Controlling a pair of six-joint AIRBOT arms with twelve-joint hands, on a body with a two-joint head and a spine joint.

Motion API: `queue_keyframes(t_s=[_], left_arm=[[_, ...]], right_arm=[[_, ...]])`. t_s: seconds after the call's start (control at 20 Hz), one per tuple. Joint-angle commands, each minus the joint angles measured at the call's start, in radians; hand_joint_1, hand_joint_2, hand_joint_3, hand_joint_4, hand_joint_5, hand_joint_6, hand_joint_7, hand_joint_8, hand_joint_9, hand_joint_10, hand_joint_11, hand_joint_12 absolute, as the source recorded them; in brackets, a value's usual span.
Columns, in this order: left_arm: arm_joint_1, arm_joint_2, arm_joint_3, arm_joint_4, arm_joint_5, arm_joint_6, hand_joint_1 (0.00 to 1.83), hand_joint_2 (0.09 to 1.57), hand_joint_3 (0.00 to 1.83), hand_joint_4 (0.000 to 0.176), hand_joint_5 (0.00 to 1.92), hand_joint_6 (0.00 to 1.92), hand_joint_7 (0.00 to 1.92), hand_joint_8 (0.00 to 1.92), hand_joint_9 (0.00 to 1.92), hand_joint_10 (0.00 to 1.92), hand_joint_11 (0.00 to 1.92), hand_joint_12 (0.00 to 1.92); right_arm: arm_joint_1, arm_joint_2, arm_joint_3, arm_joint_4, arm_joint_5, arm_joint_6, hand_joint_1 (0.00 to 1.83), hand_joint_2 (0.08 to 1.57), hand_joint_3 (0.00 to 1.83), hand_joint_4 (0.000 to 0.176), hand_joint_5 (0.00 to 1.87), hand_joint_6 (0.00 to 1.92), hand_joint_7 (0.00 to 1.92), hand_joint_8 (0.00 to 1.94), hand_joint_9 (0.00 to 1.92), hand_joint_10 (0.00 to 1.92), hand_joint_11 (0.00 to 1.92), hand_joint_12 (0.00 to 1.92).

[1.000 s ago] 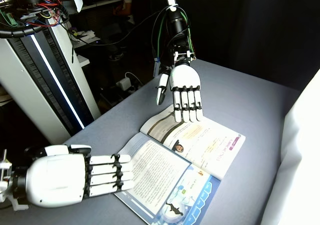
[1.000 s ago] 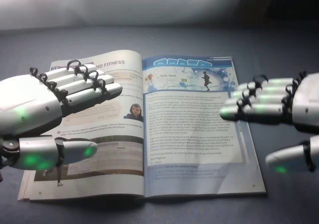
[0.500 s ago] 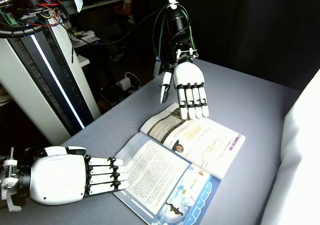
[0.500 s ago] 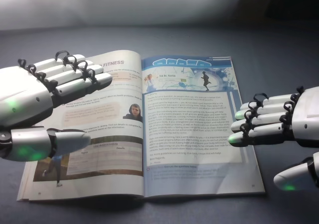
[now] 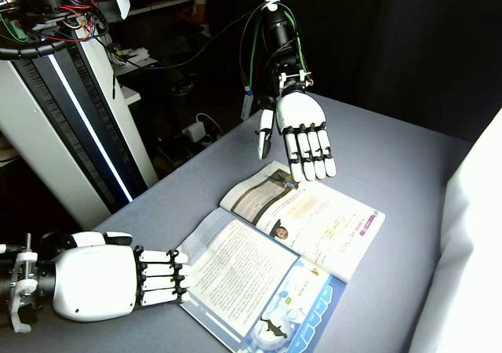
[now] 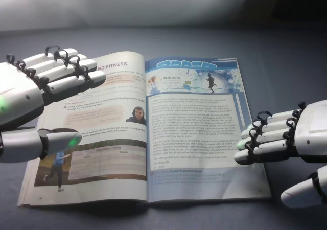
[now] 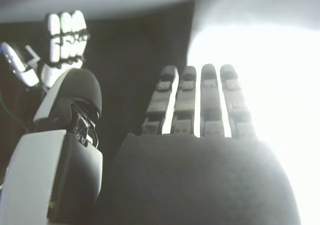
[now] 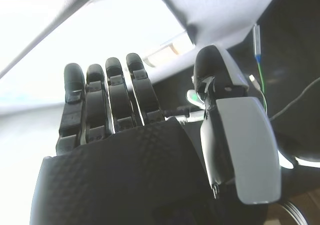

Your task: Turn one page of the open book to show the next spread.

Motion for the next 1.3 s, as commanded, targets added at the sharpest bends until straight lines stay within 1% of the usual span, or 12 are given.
queue_keyframes(t_s=[0.0, 0.05, 0.15, 0.2, 0.25, 0.3, 0.4, 0.6, 0.8, 1.0, 1.05, 1.25], left_arm=[[-0.003, 0.013, -0.002, -0.040, -0.129, 0.004, 0.09, 1.37, 0.00, 0.000, 0.06, 0.00, 0.00, 0.00, 0.00, 0.00, 0.00, 0.00], [0.000, 0.016, -0.004, -0.046, -0.134, 0.009, 0.07, 1.38, 0.00, 0.000, 0.04, 0.00, 0.00, 0.00, 0.00, 0.00, 0.00, 0.00], [0.007, 0.022, -0.008, -0.064, -0.152, 0.021, 0.13, 1.37, 0.00, 0.000, 0.08, 0.01, 0.01, 0.01, 0.00, 0.00, 0.00, 0.00], [0.011, 0.026, -0.011, -0.072, -0.159, 0.027, 0.09, 1.36, 0.00, 0.000, 0.09, 0.01, 0.02, 0.00, 0.00, 0.00, 0.00, 0.00], [0.013, 0.028, -0.012, -0.077, -0.164, 0.032, 0.09, 1.36, 0.00, 0.000, 0.09, 0.01, 0.02, 0.00, 0.00, 0.00, 0.00, 0.00], [0.016, 0.032, -0.015, -0.085, -0.171, 0.037, 0.02, 1.35, 0.00, 0.000, 0.07, 0.00, 0.00, 0.00, 0.00, 0.00, 0.00, 0.00], [0.023, 0.038, -0.019, -0.099, -0.185, 0.047, 0.00, 1.34, 0.00, 0.000, 0.02, 0.00, 0.00, 0.00, 0.00, 0.00, 0.00, 0.00], [0.035, 0.049, -0.027, -0.123, -0.210, 0.064, 0.00, 1.35, 0.00, 0.000, 0.04, 0.01, 0.00, 0.00, 0.00, 0.00, 0.00, 0.00], [0.049, 0.056, -0.035, -0.146, -0.236, 0.077, 0.08, 1.35, 0.00, 0.000, 0.06, 0.00, 0.00, 0.00, 0.00, 0.00, 0.00, 0.00], [0.056, 0.057, -0.036, -0.157, -0.245, 0.080, 0.12, 1.35, 0.00, 0.000, 0.06, 0.00, 0.00, 0.00, 0.00, 0.00, 0.00, 0.00], [0.058, 0.059, -0.037, -0.160, -0.249, 0.082, 0.14, 1.36, 0.00, 0.000, 0.03, 0.00, 0.00, 0.00, 0.00, 0.00, 0.00, 0.00], [0.065, 0.062, -0.040, -0.166, -0.259, 0.086, 0.16, 1.36, 0.00, 0.000, 0.03, 0.00, 0.00, 0.00, 0.00, 0.00, 0.00, 0.00]], right_arm=[[0.011, -0.003, 0.003, 0.023, 0.033, 0.018, 0.00, 1.26, 0.00, 0.000, 0.10, 0.00, 0.03, 0.00, 0.00, 0.00, 0.00, 0.00], [0.008, -0.008, 0.006, 0.014, 0.031, 0.028, 0.00, 1.25, 0.00, 0.000, 0.10, 0.00, 0.02, 0.00, 0.00, 0.00, 0.00, 0.00], [0.000, -0.017, 0.012, 0.006, 0.027, 0.037, 0.00, 1.25, 0.00, 0.000, 0.10, 0.01, 0.02, 0.01, 0.00, 0.00, 0.00, 0.00], [-0.004, -0.021, 0.014, 0.006, 0.025, 0.038, 0.00, 1.25, 0.00, 0.000, 0.08, 0.00, 0.03, 0.01, 0.00, 0.00, 0.00, 0.00], [-0.007, -0.023, 0.015, 0.006, 0.023, 0.038, 0.00, 1.25, 0.00, 0.000, 0.08, 0.00, 0.03, 0.01, 0.00, 0.00, 0.00, 0.00], [-0.011, -0.029, 0.018, 0.006, 0.022, 0.039, 0.00, 1.25, 0.00, 0.000, 0.06, 0.00, 0.01, 0.00, 0.00, 0.00, 0.00, 0.00], [-0.023, -0.040, 0.025, 0.004, 0.022, 0.048, 0.00, 1.24, 0.00, 0.000, 0.01, 0.00, 0.00, 0.00, 0.00, 0.00, 0.00, 0.00], [-0.034, -0.058, 0.035, 0.003, 0.022, 0.056, 0.00, 1.23, 0.00, 0.000, 0.00, 0.00, 0.00, 0.00, 0.00, 0.00, 0.00, 0.00], [-0.036, -0.095, 0.056, 0.028, 0.032, 0.055, 0.00, 1.24, 0.00, 0.000, 0.00, 0.00, 0.00, 0.00, 0.00, 0.00, 0.00, 0.00], [-0.047, -0.133, 0.078, 0.130, 0.052, -0.022, 0.00, 1.25, 0.00, 0.000, 0.00, 0.00, 0.00, 0.00, 0.00, 0.00, 0.00, 0.00], [-0.049, -0.149, 0.089, 0.154, 0.061, -0.035, 0.00, 1.24, 0.00, 0.000, 0.00, 0.00, 0.00, 0.00, 0.00, 0.00, 0.00, 0.00], [-0.049, -0.182, 0.109, 0.206, 0.086, -0.081, 0.00, 1.25, 0.00, 0.000, 0.00, 0.00, 0.00, 0.00, 0.00, 0.00, 0.00, 0.00]])
